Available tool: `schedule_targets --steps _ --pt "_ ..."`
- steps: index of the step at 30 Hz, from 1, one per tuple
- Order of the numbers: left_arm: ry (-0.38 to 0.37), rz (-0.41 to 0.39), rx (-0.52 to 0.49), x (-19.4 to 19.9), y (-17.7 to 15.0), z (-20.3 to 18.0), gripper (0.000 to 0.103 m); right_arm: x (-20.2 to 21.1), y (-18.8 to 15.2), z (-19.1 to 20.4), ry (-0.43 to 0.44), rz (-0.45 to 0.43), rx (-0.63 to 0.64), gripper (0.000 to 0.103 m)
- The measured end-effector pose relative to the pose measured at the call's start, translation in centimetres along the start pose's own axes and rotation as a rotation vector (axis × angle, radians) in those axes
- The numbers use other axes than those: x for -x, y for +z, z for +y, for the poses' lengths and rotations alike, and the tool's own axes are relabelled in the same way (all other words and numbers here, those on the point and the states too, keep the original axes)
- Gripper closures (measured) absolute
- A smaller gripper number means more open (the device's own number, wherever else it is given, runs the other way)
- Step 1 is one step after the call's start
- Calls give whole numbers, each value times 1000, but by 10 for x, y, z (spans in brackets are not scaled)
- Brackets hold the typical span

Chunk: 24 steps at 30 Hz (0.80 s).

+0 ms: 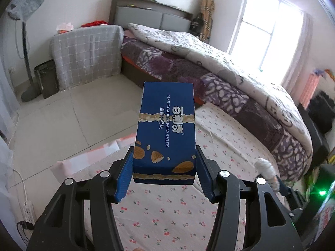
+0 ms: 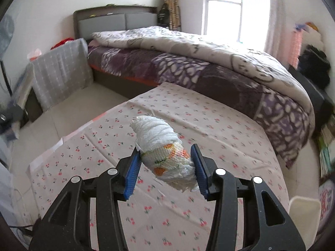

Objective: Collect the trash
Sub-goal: 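Carry the biscuit box with the left tool while the right tool carries the tissue bundle to the bin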

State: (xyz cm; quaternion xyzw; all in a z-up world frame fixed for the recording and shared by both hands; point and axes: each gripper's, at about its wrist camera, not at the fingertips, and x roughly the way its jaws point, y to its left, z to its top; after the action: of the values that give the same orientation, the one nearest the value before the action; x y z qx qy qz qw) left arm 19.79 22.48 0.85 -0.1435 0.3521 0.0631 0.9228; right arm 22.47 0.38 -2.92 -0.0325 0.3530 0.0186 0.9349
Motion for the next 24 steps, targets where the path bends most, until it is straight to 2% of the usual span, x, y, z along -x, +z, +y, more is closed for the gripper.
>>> schedule_targets --steps 6,13,24 --pt "-15 6 -81 0 -18 -32 48 27 -25 -41 -4 10 -83 58" --pt "-24 20 -165 -6 -39 -70 48 38 -54 -83 -34 13 -154 58" --pt "-84 52 -244 -9 -66 -129 48 51 -59 -145 -66 5 -288 57"
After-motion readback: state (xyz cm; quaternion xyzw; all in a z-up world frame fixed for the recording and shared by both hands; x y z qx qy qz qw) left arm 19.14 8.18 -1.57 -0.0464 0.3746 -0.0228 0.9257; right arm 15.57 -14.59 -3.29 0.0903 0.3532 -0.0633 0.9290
